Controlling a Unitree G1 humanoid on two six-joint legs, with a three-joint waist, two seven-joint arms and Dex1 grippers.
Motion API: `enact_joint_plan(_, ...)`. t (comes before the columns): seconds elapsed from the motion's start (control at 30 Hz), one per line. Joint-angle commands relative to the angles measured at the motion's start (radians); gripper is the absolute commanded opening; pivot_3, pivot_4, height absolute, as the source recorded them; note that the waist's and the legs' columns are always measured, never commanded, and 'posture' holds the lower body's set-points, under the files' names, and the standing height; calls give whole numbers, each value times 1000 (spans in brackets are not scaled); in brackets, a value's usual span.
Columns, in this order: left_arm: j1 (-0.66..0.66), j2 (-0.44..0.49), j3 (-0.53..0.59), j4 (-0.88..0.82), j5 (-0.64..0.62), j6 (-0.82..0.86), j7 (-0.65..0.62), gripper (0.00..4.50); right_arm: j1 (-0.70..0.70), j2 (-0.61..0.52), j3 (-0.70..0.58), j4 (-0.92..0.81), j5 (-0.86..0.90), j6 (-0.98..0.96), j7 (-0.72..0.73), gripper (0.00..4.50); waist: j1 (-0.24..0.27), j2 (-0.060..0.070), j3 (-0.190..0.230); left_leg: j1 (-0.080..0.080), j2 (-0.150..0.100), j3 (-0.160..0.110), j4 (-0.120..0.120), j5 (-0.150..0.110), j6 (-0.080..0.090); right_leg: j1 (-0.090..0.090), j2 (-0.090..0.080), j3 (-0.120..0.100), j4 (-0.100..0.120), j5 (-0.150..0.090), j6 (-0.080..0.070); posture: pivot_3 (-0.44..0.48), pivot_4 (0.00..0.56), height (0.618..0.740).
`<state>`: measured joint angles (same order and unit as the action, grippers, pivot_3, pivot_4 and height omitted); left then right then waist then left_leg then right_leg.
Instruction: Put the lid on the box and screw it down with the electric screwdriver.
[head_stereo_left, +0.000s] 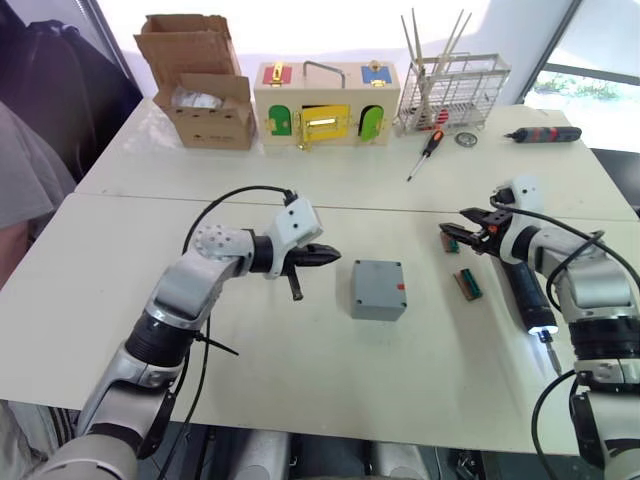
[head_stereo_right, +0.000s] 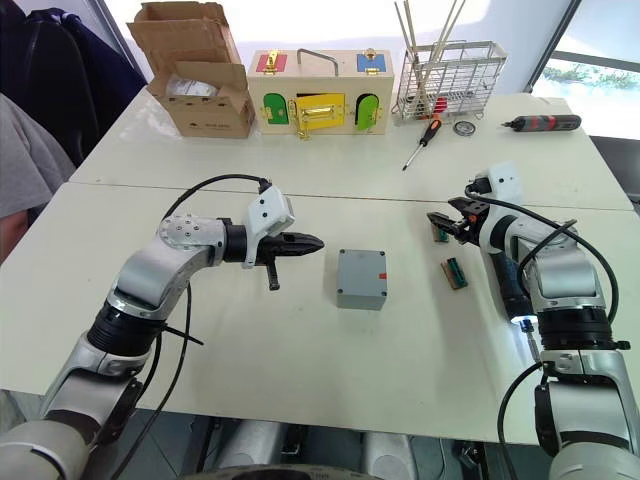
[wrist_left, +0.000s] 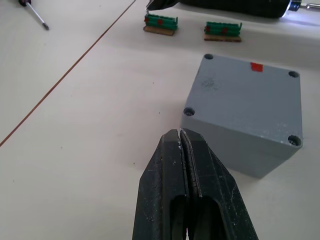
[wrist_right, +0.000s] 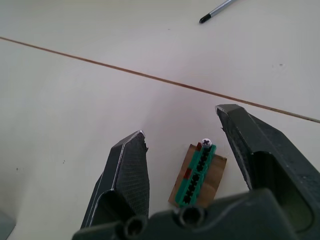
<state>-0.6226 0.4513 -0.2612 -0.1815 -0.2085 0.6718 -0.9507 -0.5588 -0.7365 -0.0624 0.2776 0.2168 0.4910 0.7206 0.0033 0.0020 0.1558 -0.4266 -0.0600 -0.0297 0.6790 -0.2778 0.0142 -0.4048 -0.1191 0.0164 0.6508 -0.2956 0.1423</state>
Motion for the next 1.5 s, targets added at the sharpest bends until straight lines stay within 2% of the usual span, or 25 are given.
enact_joint_plan(0.03,16,14,-1,-63,-17,17,11,0,-10,10,-32,11,1,-13,-16,2723,-1,0,0,0,0,0,0,0,0,0,0,0,0,0,0,0,150,739)
enact_joint_plan(0.67,16,10,-17,-59,-28,19,44,0,-8,60,-34,73,-10,-17,-56,2723,0,0,0,0,0,0,0,0,0,0,0,0,0,0,0,0,150,739)
enact_joint_plan(0.77,13,9,-24,-60,-26,15,50,0,-12,68,-37,82,-13,-31,-68,1852,0,0,0,0,0,0,0,0,0,0,0,0,0,0,0,0,150,739)
enact_joint_plan(0.9,12,7,-27,-56,-24,11,56,0,-23,79,-38,104,-20,-40,-79,24,0,0,0,0,0,0,0,0,0,0,0,0,0,0,0,0,150,739)
enact_joint_plan(1.23,17,12,-31,-61,-27,11,61,0,-34,93,-48,120,-16,-48,-95,24,0,0,0,0,0,0,0,0,0,0,0,0,0,0,0,0,150,739)
enact_joint_plan(1.5,22,14,-36,-62,-25,10,64,0,-34,79,-116,8,36,21,-112,24,0,0,0,0,0,0,0,0,0,0,0,0,0,0,0,0,150,739)
